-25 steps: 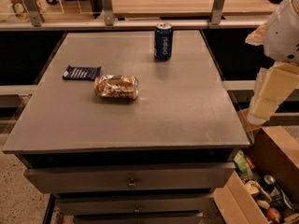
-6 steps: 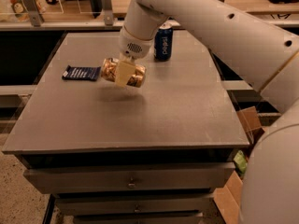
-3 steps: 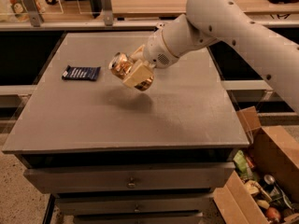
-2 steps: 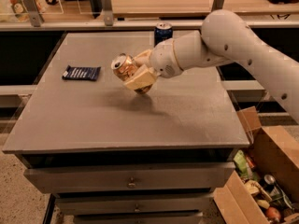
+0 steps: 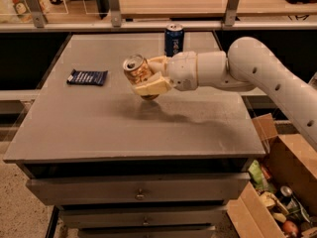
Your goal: Place orange can upright
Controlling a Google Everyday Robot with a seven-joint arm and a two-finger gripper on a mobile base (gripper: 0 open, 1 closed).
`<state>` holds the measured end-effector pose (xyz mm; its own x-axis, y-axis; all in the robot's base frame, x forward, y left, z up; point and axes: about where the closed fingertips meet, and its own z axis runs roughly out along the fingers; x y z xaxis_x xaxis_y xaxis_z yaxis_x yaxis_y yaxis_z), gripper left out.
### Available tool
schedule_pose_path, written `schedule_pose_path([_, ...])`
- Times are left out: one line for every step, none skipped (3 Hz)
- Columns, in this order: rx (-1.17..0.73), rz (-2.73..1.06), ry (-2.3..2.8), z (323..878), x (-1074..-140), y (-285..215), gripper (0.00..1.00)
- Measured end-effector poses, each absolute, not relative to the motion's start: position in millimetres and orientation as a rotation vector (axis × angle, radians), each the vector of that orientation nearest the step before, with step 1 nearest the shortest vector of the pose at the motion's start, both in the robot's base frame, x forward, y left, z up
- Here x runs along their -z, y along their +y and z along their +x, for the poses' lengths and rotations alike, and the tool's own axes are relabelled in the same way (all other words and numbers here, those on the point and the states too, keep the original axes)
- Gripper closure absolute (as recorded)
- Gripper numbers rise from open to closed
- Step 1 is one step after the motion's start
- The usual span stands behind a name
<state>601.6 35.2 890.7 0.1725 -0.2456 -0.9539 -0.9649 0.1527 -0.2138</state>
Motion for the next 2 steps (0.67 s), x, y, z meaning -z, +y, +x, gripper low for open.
schedule_pose_path([-0.819, -1.321, 1.29, 600.5, -892.0, 35.4, 1.0])
schedule_pose_path([-0.823, -1.3, 1.307, 601.1, -890.2, 35.6, 1.0])
